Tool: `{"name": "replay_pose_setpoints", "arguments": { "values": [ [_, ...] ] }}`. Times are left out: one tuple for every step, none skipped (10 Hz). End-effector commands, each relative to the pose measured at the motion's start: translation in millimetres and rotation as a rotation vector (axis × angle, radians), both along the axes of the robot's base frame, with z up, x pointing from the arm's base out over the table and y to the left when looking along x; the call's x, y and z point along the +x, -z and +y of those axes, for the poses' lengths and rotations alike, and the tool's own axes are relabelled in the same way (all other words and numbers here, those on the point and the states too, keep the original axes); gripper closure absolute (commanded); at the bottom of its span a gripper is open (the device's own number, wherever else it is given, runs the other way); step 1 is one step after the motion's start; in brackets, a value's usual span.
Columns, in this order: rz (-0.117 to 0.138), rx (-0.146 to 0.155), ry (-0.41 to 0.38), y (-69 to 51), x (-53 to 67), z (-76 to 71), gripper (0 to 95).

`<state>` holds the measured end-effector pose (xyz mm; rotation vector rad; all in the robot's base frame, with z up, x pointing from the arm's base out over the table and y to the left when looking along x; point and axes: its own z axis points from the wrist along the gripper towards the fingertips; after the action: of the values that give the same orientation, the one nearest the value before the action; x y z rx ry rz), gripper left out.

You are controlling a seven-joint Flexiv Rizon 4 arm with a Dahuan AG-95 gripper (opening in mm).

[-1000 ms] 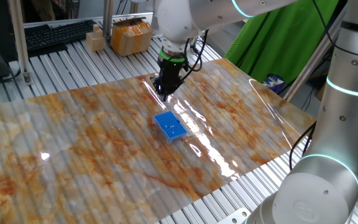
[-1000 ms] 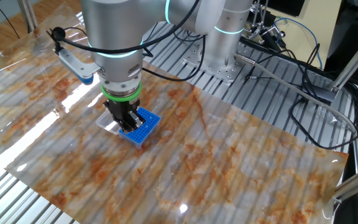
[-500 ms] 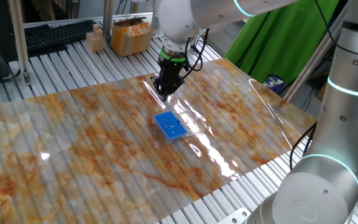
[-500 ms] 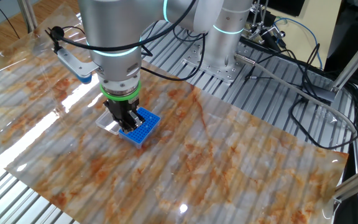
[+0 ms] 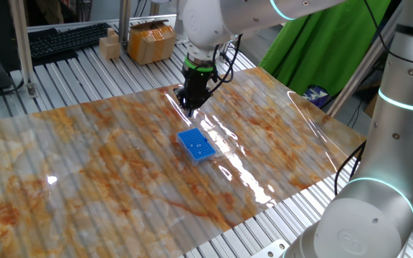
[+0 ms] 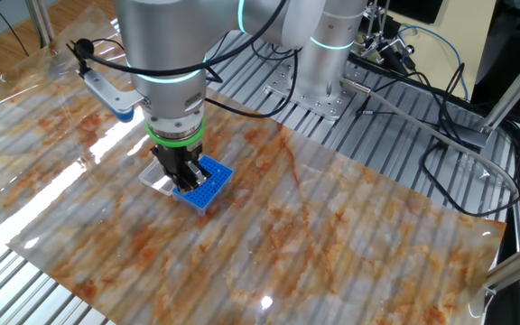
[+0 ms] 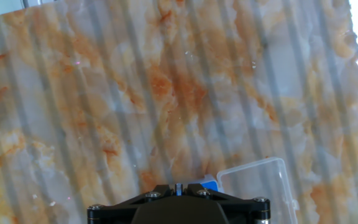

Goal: Insert a small pipette tip into the holder for small pipette tips

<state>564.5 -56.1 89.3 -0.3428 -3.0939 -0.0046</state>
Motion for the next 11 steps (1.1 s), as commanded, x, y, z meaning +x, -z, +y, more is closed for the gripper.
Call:
{"name": "replay_pose_setpoints", "arguments": {
  "values": [
    [0.008,-0.004,0.008,0.1,0.7,-0.3,95.0],
    [0.01,-0.005,0.012,0.1,0.7,-0.3,95.0],
    [0.01,-0.007,0.014,0.1,0.7,-0.3,95.0],
    [0.014,-0.01,0.014,0.1,0.7,-0.3,95.0],
    [0.008,-0.011,0.023,0.1,0.7,-0.3,95.0],
    [0.012,-0.007,0.027,0.1,0.7,-0.3,95.0],
    [0.011,-0.005,0.031,0.1,0.7,-0.3,95.0],
    [0.012,-0.002,0.03,0.1,0.7,-0.3,95.0],
    [0.01,-0.002,0.029,0.1,0.7,-0.3,95.0],
    [0.0,-0.002,0.032,0.1,0.7,-0.3,95.0],
    [-0.007,-0.002,0.032,0.2,1.1,-0.4,95.0]
  ]
}}
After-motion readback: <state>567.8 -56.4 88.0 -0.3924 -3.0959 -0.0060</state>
